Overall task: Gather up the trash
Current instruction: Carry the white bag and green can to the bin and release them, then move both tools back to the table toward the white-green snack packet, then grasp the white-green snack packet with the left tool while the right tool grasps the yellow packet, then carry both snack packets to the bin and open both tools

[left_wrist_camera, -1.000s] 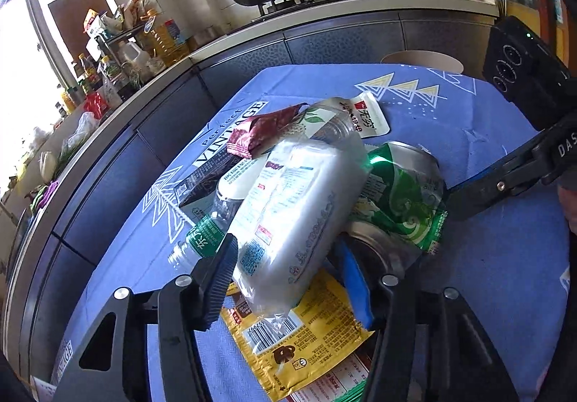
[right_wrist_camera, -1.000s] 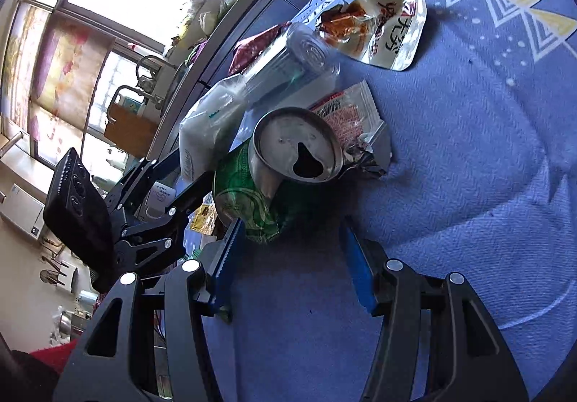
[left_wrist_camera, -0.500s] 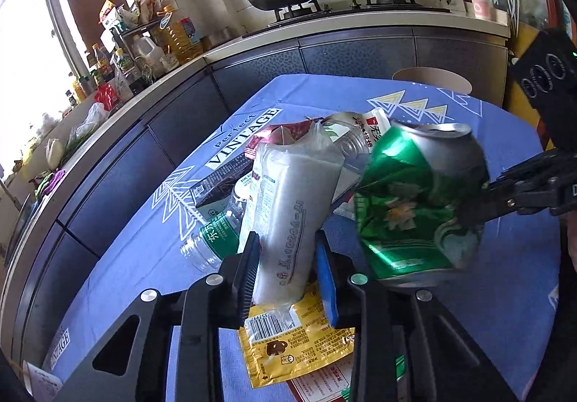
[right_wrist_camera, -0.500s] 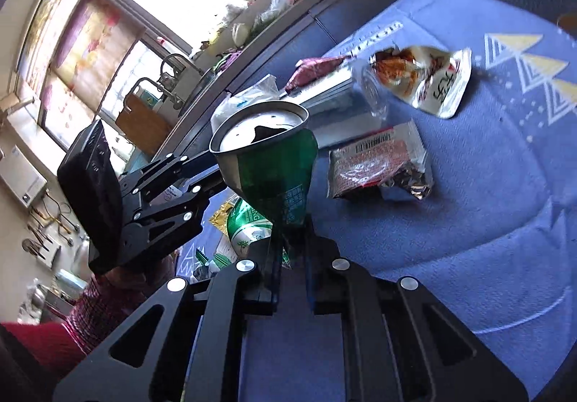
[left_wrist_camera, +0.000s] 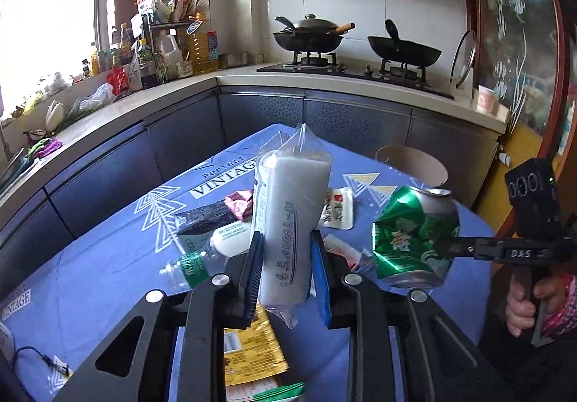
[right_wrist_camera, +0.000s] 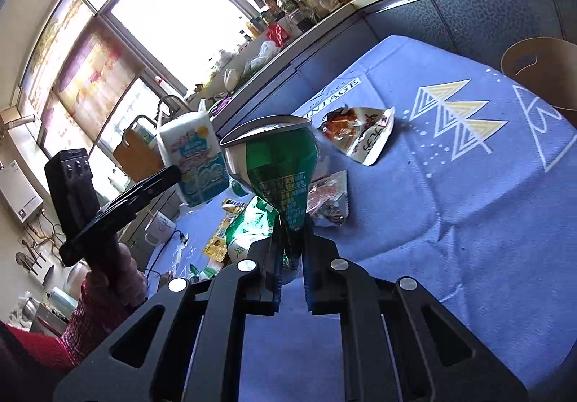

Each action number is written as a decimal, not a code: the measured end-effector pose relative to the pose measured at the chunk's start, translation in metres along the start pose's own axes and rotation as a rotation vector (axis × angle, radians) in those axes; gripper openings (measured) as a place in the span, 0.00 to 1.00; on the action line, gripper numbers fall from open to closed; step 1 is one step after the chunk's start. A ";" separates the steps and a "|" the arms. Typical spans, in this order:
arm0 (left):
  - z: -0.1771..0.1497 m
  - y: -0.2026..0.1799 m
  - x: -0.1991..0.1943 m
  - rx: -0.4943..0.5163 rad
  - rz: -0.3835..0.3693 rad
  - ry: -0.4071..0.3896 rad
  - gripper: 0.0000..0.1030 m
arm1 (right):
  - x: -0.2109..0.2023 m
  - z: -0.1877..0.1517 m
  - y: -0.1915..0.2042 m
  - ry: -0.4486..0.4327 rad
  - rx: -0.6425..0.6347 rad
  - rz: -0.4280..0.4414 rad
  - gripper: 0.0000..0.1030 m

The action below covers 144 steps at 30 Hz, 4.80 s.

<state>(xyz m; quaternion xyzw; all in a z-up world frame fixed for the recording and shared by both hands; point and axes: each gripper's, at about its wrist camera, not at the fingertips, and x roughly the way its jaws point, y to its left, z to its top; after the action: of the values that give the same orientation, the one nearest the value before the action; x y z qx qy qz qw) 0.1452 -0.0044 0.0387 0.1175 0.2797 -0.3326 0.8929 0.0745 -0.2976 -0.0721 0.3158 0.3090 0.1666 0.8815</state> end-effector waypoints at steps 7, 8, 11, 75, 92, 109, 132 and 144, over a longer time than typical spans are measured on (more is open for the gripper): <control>0.021 -0.065 0.049 0.019 -0.116 0.029 0.25 | -0.017 0.005 -0.063 -0.028 0.120 -0.072 0.09; 0.027 -0.075 0.058 0.028 -0.136 0.032 0.25 | -0.022 0.009 -0.072 -0.044 0.136 -0.073 0.08; 0.046 -0.105 0.081 0.053 -0.191 0.034 0.25 | -0.046 0.029 -0.095 -0.120 0.150 -0.100 0.08; -0.164 0.038 -0.041 -0.543 0.120 0.175 0.81 | 0.125 -0.064 0.074 0.421 -0.051 0.112 0.41; -0.174 0.039 -0.020 -0.550 -0.050 0.172 0.12 | 0.157 -0.081 0.095 0.488 -0.110 0.092 0.18; -0.179 0.068 -0.084 -0.646 0.022 0.066 0.05 | 0.214 -0.023 0.079 0.408 0.035 0.082 0.09; -0.100 -0.060 0.038 -0.333 -0.244 0.217 0.05 | -0.030 -0.045 -0.068 0.040 0.104 -0.244 0.01; -0.025 -0.124 0.126 -0.135 -0.326 0.278 0.05 | -0.092 0.020 -0.147 -0.190 0.206 -0.252 0.01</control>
<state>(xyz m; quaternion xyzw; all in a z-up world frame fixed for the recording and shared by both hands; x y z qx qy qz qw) 0.1315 -0.1547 -0.0574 0.0552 0.4373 -0.4338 0.7859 0.0328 -0.4608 -0.1163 0.3773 0.2769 -0.0082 0.8837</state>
